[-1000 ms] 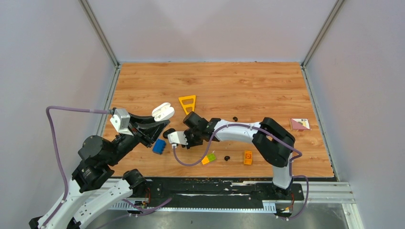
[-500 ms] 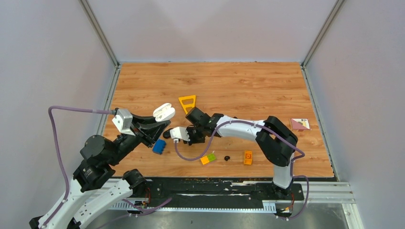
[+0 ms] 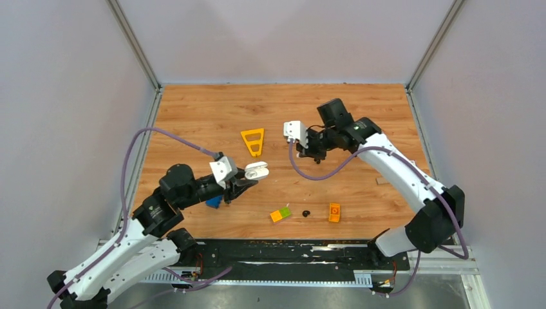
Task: Insert the wireless bluetooth earbuds into the charging case
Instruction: Insert the left earbud into the left side groove of the charging case.
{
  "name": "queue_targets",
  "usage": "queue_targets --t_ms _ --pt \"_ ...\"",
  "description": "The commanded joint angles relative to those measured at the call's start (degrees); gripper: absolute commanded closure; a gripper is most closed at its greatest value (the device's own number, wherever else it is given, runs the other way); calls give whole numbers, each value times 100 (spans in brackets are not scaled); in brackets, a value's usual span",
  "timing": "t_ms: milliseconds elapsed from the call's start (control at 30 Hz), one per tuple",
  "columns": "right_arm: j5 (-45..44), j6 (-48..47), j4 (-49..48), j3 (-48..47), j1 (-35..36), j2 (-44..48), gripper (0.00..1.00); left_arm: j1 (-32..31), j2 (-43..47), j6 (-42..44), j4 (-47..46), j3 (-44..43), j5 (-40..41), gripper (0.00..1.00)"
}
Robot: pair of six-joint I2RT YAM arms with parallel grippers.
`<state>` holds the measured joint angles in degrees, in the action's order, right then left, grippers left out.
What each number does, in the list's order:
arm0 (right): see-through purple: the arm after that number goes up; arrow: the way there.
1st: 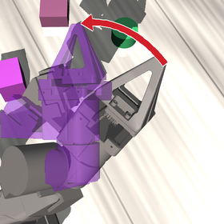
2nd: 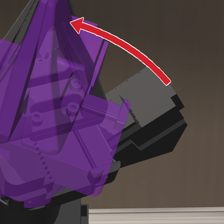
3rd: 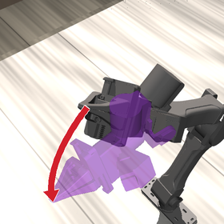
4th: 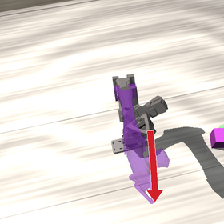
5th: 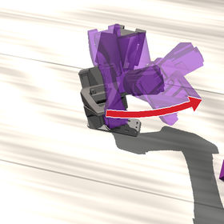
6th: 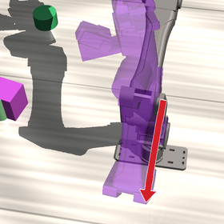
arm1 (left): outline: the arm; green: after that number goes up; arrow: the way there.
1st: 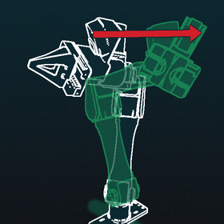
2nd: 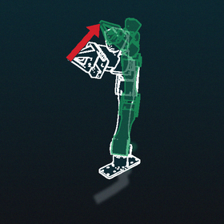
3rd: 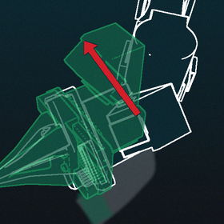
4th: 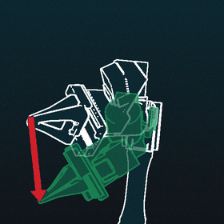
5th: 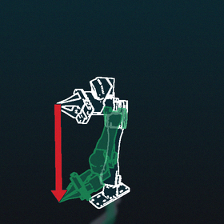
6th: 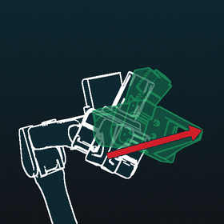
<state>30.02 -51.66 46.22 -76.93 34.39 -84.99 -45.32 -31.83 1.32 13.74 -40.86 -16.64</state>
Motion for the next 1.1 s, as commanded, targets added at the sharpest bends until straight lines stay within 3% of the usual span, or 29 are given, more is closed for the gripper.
queue_targets --t_ms 0,167,333,533,733,1067 --pt "174 -862 1560 -641 -288 479 100 14 -253 599 -693 308 -853 100" --pt "851 -990 2892 -1492 -238 700 99 12 -231 428 -1762 987 -1155 100" --pt "1048 -386 3258 -2022 431 786 99 14 -44 128 -2572 1558 -1105 100" --pt "1236 401 2723 -2002 1323 911 99 14 -127 17 -2749 1643 -1231 100" --pt "1181 1137 1826 -1952 1738 949 100 13 -113 -27 -2840 1686 -1202 100" --pt "860 923 1664 -2070 2028 681 100 14 -61 61 -2806 1712 -1237 100"
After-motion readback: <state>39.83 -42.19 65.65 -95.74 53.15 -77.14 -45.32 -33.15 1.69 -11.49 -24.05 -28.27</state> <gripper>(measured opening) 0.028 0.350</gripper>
